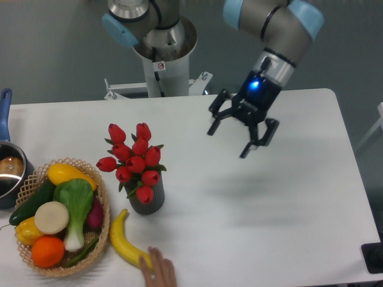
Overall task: Pick up the flowers from the vase
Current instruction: 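Move the open gripper down toward the red tulip stems in the vase, then position the gripper around the tulip stems and close it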
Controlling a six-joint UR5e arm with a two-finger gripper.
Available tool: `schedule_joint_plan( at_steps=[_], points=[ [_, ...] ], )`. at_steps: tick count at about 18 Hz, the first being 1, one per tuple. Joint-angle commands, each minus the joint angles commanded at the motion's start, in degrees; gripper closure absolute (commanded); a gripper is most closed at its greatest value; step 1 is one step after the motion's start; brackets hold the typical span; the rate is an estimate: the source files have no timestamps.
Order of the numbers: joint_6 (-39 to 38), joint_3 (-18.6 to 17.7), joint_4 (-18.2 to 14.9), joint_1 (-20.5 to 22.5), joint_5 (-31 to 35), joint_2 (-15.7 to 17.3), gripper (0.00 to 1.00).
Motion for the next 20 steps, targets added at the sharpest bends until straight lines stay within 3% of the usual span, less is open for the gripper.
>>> schedule_joint_plan(
  at_steps=[4, 9, 20],
  points=[
    [0.0, -1.0, -0.4, -2.0, 0.0, -0.5, 0.0],
    [-0.1, -1.1, -0.4, -5.4, -0.7, -3.4, 0.0],
    [-0.7, -2.6, -1.1, -8.6, -1.8, -3.3, 0.0]
  ],
)
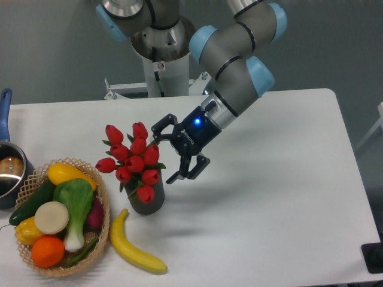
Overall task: Pick up the flowers from the vase
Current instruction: 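Position the gripper around the tulip stems and close it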
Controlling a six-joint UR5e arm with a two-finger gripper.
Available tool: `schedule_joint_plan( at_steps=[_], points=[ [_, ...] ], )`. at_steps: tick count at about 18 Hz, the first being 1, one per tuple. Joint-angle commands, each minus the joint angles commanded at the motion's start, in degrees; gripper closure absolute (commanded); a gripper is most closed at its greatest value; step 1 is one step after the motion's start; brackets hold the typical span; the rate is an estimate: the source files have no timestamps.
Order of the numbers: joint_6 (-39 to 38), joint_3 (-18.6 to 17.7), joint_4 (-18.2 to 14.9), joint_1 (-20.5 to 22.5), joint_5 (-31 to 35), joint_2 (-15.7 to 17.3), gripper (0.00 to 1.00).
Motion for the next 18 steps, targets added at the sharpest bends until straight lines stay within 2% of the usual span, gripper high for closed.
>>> schedule_joint_plan(
  at_steps=[5, 8, 18],
  points=[
    [-1.0, -0.4, 0.0, -0.4, -0.9, 0.4, 0.0],
    [-1.1, -0.8, -2.1, -0.9, -0.6, 1.5, 0.0],
    [-2.4, -0.2, -1.8, -2.7, -0.8, 1.3, 0.0]
  ],
)
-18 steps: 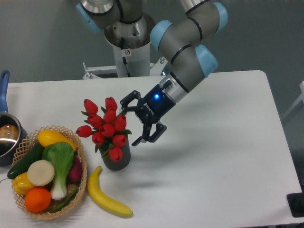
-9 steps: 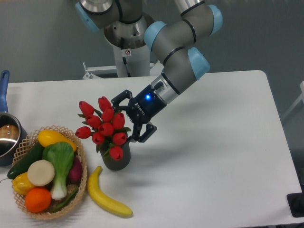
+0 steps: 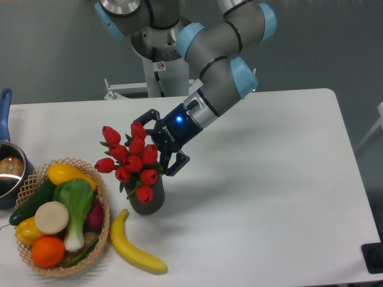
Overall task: Pick up the flowers from the vase
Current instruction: 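Position the gripper around the tulip stems and close it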
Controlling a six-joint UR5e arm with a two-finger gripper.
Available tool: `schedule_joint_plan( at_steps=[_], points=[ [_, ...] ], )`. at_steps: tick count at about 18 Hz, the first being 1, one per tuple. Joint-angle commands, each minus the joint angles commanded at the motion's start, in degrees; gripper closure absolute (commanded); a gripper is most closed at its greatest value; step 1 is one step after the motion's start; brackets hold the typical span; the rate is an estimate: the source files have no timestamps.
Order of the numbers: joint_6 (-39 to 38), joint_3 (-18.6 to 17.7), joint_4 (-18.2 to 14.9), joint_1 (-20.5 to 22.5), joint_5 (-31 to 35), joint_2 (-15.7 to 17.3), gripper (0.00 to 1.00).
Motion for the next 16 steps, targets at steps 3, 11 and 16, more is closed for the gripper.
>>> schedule_joint_plan(
  at_steps=[3, 11, 16],
  points=[
    [0.0, 0.4, 0.1, 0.1, -0.1, -0.4, 0.0],
    [0.1, -0.2, 0.3, 2.2, 0.1, -0.6, 0.0],
    [0.1, 0.4, 0.4, 1.5, -0.2, -1.2, 0.0]
  ],
)
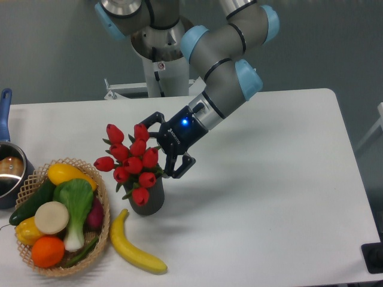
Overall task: Pick up the flowers from the vase
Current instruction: 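Position the gripper around the tulip stems and close it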
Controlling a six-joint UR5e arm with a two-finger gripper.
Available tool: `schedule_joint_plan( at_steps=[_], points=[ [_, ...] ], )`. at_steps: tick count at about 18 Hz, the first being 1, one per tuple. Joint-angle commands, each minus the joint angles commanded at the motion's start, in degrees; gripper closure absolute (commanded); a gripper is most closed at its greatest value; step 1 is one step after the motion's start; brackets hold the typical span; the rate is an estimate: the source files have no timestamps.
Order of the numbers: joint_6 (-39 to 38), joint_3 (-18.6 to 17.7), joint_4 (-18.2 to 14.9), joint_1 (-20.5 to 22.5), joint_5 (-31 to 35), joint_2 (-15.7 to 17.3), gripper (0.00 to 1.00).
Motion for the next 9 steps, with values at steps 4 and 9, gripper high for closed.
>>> schedule_joint_plan(
  at_steps=[4, 9],
  points=[
    [0.3, 0.3, 0.1, -1.1, 0.1, -0.7, 0.0],
    [0.4, 1.1, 0.1, -1.9, 0.1, -1.9, 0.0]
  ],
)
